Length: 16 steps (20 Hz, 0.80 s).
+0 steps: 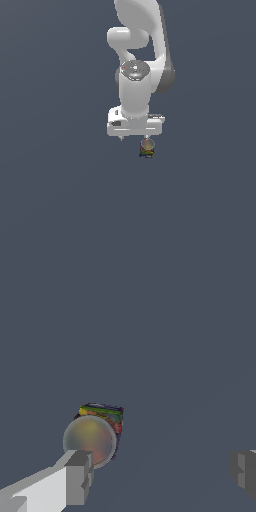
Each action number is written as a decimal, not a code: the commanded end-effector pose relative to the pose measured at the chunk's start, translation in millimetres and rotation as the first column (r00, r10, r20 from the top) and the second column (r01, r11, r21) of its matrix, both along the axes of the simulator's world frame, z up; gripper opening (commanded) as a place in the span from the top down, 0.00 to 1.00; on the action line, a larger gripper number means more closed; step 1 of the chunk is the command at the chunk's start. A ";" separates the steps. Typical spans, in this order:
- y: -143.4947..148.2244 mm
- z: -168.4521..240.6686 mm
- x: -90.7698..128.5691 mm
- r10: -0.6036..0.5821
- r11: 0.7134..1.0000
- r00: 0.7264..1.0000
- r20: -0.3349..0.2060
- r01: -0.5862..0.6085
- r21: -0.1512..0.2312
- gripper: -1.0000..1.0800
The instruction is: Pick up the object and move it to a goal position.
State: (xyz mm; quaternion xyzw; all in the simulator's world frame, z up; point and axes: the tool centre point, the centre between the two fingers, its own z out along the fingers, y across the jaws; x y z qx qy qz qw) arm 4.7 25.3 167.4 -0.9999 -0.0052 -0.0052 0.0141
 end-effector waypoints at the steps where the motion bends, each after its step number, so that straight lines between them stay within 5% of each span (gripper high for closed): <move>1: 5.7 -4.7 -1.3 -0.012 1.000 1.000 -0.002 0.012 -0.002 0.04; 16: 59.6 -51.2 -19.3 -0.144 0.989 0.989 -0.010 0.144 -0.024 0.04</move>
